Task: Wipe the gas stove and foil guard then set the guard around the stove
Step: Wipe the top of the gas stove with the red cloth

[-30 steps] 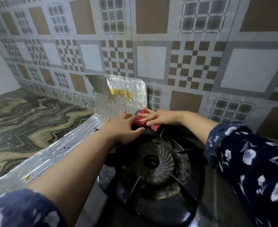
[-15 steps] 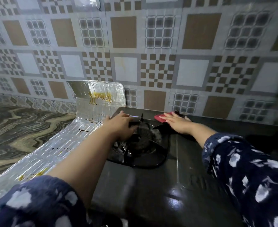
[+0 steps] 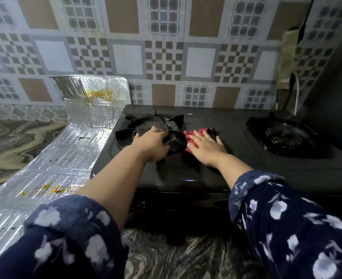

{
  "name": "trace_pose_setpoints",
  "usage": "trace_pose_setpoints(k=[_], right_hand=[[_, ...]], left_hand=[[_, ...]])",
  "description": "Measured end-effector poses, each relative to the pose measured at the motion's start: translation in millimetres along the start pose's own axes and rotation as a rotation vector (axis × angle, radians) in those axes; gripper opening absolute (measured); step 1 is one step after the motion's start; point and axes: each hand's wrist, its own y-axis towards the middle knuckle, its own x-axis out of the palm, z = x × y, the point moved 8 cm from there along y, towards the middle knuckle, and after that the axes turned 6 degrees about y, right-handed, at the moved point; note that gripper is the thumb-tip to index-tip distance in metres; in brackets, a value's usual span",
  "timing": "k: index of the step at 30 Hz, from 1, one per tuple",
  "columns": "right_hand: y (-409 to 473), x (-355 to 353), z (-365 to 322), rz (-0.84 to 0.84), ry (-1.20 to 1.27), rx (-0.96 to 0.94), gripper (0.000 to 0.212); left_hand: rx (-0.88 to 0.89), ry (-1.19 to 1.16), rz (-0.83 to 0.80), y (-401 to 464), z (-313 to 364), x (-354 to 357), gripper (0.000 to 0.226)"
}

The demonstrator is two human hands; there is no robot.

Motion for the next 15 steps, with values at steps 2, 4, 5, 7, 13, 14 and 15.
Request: trace_pose_setpoints(k=[2, 4, 5, 7, 13, 14, 15], right_hand=[[-16.2, 3.2, -3.1, 0.016, -0.001, 0.002, 0.057], [-28.6, 4.5, -6.1, 0.038, -0.007, 0.001, 0.056], [-33.5, 4.4, -7.6, 0.047, -0.007, 0.001, 0.055], [-42.1, 3.4, -11.3, 0.064, 0.002, 0.003, 0.054], [-69.8, 12.9, -34.6, 0.145, 0.001, -0.065, 0.054], [-75.4, 16.3, -39.1, 0.161, -0.003, -0.082, 0.054], [-80.8, 18.8, -43.6, 0.180, -0.008, -0.097, 0.054]], left_hand=[[0.006, -0.030, -0.017, -10.0, 2.2, 0.9, 0.051], [0.015, -0.048, -0.009, -19.1, 3.4, 0.6, 0.051], [0.019, -0.054, 0.000, -24.0, 4.1, 0.6, 0.052], [0.012, -0.048, 0.024, -34.2, 4.5, 0.7, 0.053], [-0.058, 0.014, 0.163, -77.4, -2.8, 12.2, 0.052], [-0.066, 0.024, 0.177, -88.0, -2.8, 16.6, 0.053], [-0.076, 0.032, 0.184, -98.2, -3.1, 20.9, 0.054]])
